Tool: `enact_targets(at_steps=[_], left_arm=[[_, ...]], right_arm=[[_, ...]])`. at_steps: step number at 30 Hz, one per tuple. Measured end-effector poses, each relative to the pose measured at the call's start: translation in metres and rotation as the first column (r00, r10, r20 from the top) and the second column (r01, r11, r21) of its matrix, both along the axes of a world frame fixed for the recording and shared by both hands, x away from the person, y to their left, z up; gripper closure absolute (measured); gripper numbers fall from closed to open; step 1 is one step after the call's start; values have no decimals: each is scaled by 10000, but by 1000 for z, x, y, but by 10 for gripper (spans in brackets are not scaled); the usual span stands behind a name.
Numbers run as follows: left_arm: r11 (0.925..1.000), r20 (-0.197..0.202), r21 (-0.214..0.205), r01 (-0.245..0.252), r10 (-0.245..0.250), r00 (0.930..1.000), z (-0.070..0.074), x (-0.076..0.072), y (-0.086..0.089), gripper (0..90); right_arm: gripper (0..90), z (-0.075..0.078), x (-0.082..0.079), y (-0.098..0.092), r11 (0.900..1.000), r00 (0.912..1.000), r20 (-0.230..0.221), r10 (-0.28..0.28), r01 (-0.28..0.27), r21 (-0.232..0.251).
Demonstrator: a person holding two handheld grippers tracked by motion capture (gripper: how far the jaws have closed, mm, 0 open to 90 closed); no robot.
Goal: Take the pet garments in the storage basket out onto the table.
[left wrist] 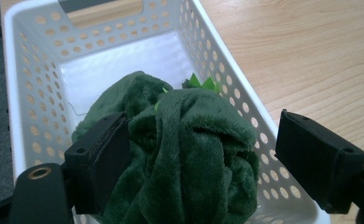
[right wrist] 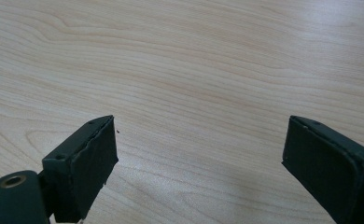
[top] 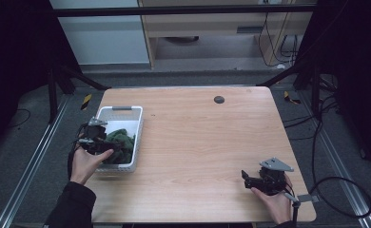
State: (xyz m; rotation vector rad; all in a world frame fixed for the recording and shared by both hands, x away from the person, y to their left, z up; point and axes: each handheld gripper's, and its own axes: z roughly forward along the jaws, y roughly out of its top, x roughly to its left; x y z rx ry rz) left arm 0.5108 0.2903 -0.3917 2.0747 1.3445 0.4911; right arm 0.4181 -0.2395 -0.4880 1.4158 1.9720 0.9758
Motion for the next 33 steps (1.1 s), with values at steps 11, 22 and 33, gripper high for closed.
enact_targets(at_steps=[11,22,33], left_arm=[[9998,-439,204,66,-57,9990,-10,5,-5,155],[9994,-896,352,20,11,9960,-22,13,-8,149],[9981,-1431,614,27,61,9897,-33,23,-10,220]], right_arm=[[92,-1,1,1,10000,9999,-143,30,-31,-65],[90,-2,1,0,10000,9998,-190,14,-15,-82],[85,-2,3,2,9999,9997,-249,47,-50,-108]])
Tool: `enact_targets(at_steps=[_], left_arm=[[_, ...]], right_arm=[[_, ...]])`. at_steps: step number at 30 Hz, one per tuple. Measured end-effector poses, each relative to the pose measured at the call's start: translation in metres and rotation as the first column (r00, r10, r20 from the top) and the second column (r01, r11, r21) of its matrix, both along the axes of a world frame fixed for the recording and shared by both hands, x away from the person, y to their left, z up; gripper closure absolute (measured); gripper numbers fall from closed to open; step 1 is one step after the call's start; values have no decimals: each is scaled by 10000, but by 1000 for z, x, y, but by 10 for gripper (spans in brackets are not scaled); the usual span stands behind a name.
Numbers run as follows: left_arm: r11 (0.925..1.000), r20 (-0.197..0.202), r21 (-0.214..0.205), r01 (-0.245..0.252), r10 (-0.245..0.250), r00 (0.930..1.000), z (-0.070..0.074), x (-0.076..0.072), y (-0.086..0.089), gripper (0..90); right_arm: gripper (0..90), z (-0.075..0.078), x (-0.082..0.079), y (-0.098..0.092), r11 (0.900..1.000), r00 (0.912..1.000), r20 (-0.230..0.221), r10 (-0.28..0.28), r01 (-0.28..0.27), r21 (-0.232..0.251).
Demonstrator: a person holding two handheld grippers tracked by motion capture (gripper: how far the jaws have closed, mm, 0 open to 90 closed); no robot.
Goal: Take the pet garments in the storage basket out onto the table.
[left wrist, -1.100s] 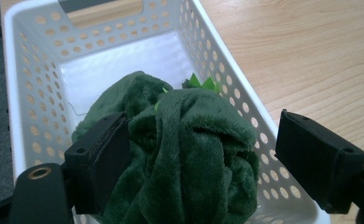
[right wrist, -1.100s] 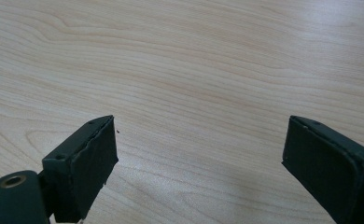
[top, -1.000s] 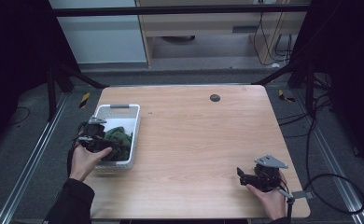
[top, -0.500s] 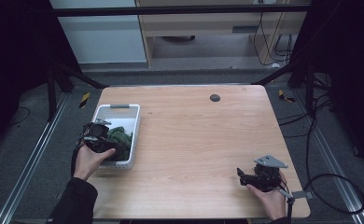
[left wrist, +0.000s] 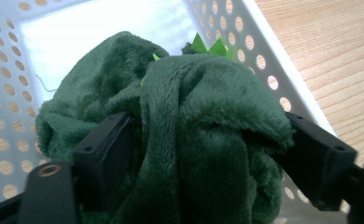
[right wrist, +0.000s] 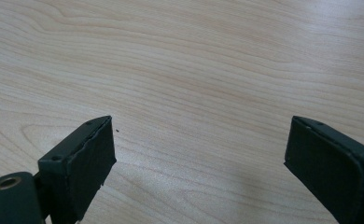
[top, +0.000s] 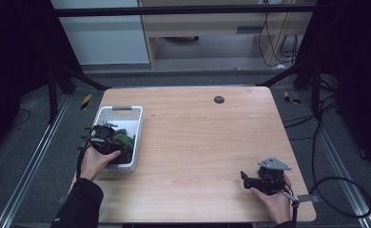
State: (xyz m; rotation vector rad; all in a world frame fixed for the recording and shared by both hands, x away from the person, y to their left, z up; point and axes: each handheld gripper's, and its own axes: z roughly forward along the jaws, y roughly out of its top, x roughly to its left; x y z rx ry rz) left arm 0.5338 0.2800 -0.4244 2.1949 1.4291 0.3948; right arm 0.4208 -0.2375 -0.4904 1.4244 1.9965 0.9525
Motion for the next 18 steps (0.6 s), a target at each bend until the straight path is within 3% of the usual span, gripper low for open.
enact_targets(at_steps=[8,14,18], left_arm=[[9995,-218,315,-44,51,9997,-2,1,1,460],[9995,-327,296,-100,110,9994,-3,2,3,666],[9994,-277,349,-87,97,9996,-2,0,5,746]], right_arm=[[80,-1,1,0,10000,10000,-63,44,-44,-66],[78,-1,1,0,9999,10000,-79,53,-54,-85],[79,-1,1,0,9999,9999,-105,71,-72,-82]])
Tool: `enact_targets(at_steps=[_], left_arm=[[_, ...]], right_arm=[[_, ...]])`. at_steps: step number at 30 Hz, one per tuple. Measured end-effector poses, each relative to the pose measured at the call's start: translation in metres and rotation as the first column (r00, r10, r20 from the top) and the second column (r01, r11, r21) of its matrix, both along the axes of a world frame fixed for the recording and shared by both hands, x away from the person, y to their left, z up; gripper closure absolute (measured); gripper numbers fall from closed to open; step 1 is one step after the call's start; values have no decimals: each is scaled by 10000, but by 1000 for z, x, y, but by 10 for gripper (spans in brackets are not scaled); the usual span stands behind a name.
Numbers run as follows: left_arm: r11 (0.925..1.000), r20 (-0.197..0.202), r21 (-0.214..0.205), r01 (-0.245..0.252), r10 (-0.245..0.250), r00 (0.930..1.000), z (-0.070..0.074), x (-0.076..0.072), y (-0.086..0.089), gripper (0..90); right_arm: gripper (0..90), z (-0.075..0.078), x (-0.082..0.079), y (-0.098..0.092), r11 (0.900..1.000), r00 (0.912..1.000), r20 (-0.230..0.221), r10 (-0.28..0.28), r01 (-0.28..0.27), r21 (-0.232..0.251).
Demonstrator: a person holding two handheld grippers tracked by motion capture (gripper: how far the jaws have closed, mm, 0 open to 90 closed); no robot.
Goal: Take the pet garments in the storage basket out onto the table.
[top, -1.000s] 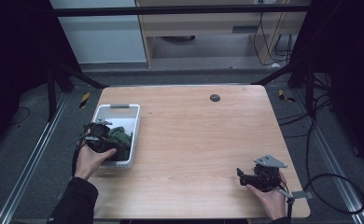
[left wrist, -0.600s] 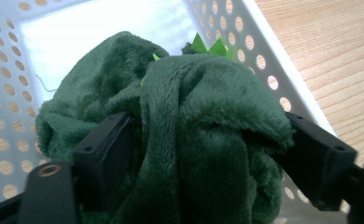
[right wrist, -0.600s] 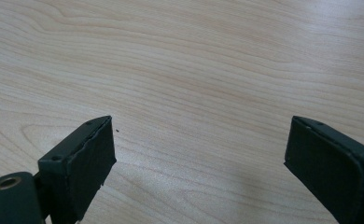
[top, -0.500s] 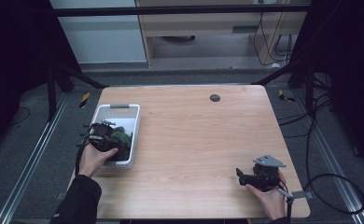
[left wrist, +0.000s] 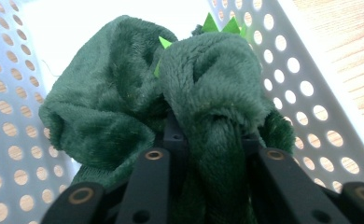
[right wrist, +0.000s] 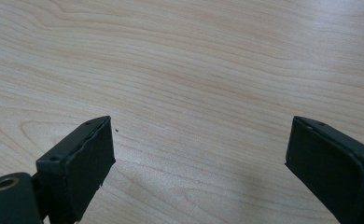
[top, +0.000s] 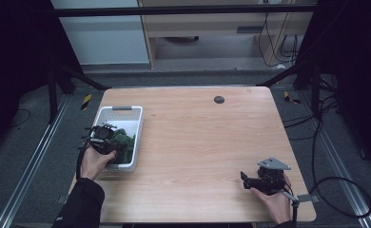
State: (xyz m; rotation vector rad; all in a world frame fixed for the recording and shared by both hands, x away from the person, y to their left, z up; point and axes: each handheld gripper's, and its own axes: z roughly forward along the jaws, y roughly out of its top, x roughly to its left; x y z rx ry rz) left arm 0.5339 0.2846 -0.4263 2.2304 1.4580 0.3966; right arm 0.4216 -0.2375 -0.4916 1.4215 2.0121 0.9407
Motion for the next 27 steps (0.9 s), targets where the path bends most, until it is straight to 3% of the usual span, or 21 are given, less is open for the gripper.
enact_targets(at_steps=[14,27], left_arm=[[9998,559,-177,49,-39,9984,23,-10,7,784],[9993,1076,-252,288,-259,9939,55,-21,12,784]], right_arm=[[78,0,0,-1,10000,10000,-2,-17,17,47],[77,0,0,-1,10000,10000,74,-16,16,-5]])
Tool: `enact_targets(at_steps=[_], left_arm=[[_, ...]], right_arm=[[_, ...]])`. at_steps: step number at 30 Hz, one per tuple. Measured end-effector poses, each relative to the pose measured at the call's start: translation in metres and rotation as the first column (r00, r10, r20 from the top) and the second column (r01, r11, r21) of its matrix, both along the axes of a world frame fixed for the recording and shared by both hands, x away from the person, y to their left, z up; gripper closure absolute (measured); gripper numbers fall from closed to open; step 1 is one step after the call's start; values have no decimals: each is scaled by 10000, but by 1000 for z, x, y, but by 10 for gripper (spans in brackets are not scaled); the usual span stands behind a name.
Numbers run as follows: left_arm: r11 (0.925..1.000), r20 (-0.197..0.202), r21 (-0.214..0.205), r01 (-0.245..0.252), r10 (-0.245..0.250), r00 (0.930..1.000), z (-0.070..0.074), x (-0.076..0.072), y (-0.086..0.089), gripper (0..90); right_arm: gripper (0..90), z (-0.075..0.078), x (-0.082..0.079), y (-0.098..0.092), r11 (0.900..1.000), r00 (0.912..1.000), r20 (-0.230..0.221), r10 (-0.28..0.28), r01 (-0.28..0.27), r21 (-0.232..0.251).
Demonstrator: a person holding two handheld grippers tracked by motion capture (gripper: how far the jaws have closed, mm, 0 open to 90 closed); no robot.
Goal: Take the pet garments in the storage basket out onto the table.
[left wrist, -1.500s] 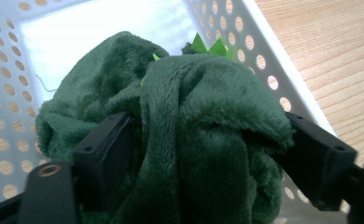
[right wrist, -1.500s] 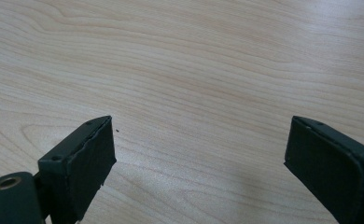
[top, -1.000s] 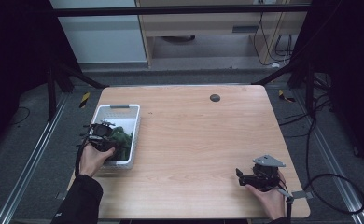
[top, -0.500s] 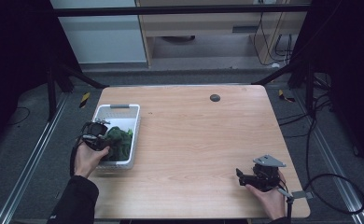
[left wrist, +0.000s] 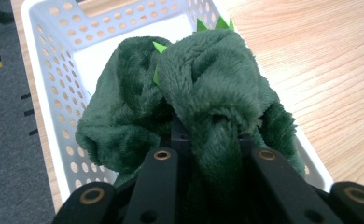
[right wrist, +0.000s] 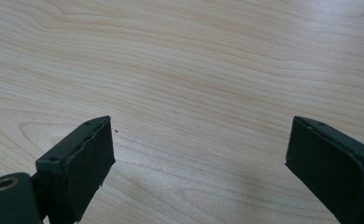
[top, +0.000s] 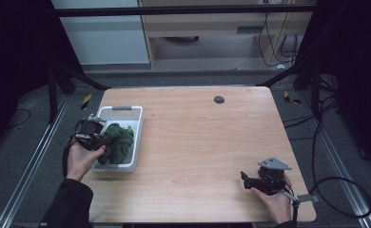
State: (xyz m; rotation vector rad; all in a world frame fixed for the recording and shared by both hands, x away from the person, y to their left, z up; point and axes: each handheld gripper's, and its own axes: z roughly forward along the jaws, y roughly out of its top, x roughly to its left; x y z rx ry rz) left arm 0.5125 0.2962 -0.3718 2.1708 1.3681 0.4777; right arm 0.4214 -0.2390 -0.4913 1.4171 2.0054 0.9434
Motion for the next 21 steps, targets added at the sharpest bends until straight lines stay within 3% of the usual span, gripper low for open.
enact_targets(at_steps=[21], left_arm=[[9974,685,48,718,-720,9951,43,-19,0,784]], right_arm=[[76,0,0,0,10000,10000,8,-5,5,-7]])
